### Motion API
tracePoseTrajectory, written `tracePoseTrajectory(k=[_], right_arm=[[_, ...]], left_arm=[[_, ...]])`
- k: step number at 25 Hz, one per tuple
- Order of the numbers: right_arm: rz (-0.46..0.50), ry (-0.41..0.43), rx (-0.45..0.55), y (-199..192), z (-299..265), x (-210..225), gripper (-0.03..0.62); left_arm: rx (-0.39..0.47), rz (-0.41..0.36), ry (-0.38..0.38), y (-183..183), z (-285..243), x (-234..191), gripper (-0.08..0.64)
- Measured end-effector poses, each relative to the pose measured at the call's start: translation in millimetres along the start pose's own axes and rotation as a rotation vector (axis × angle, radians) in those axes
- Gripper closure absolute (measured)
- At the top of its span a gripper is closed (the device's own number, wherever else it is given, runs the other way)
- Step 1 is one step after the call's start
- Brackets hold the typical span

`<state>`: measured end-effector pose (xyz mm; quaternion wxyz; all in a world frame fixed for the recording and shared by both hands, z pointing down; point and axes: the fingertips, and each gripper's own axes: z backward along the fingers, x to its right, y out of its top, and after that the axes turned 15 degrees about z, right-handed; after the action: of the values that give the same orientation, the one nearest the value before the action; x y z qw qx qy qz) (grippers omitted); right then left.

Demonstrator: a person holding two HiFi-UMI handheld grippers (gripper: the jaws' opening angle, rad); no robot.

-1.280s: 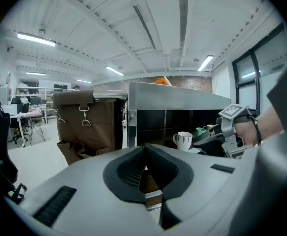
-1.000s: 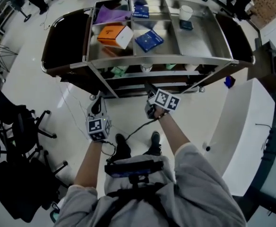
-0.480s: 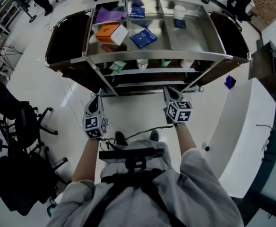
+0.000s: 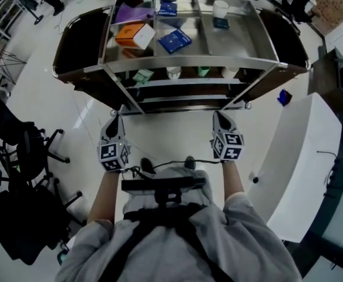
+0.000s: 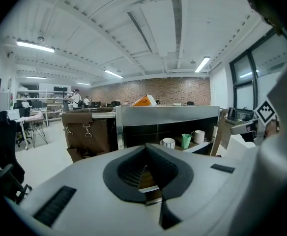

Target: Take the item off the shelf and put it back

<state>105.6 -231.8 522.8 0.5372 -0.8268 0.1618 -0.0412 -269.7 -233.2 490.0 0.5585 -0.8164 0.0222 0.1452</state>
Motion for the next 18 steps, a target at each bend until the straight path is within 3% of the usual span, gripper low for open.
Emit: tracePoseTrajectory(k=[18], right_arm=[[0.057, 0.01, -0.025, -6.1, 8.2, 3.5, 0.586]], left_arm=[[0.005, 0.036, 0.018, -6.4, 8.3, 0.3, 0.555]])
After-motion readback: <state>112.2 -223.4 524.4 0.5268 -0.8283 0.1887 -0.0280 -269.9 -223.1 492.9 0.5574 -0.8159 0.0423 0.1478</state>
